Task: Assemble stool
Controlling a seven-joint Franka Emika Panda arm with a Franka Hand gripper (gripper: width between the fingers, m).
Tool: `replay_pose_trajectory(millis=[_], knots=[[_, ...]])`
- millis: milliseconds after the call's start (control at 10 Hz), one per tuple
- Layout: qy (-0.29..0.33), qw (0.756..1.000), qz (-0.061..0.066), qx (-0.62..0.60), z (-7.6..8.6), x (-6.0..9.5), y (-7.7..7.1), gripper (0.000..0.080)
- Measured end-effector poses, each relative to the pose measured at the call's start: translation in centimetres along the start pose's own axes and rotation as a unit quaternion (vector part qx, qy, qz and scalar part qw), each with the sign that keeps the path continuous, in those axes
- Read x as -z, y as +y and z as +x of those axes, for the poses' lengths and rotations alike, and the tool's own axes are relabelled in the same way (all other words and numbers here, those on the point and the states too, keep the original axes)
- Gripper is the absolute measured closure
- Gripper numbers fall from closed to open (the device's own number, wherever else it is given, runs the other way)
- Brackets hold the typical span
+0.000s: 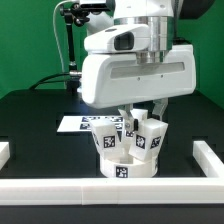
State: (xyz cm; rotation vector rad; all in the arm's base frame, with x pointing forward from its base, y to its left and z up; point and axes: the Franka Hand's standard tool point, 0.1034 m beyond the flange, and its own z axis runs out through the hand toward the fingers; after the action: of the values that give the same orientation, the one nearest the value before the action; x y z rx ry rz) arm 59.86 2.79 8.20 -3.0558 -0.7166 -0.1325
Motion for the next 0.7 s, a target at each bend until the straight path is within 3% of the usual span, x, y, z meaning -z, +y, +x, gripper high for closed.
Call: replay_pose_trajectory(millis=[300, 700], knots=[[0.019, 0.988, 0.002, -0.154, -0.27, -0.07, 0.64, 0.0458], [0.038, 0.942, 0.004, -0.333, 0.05, -0.14, 0.42, 0.0456]])
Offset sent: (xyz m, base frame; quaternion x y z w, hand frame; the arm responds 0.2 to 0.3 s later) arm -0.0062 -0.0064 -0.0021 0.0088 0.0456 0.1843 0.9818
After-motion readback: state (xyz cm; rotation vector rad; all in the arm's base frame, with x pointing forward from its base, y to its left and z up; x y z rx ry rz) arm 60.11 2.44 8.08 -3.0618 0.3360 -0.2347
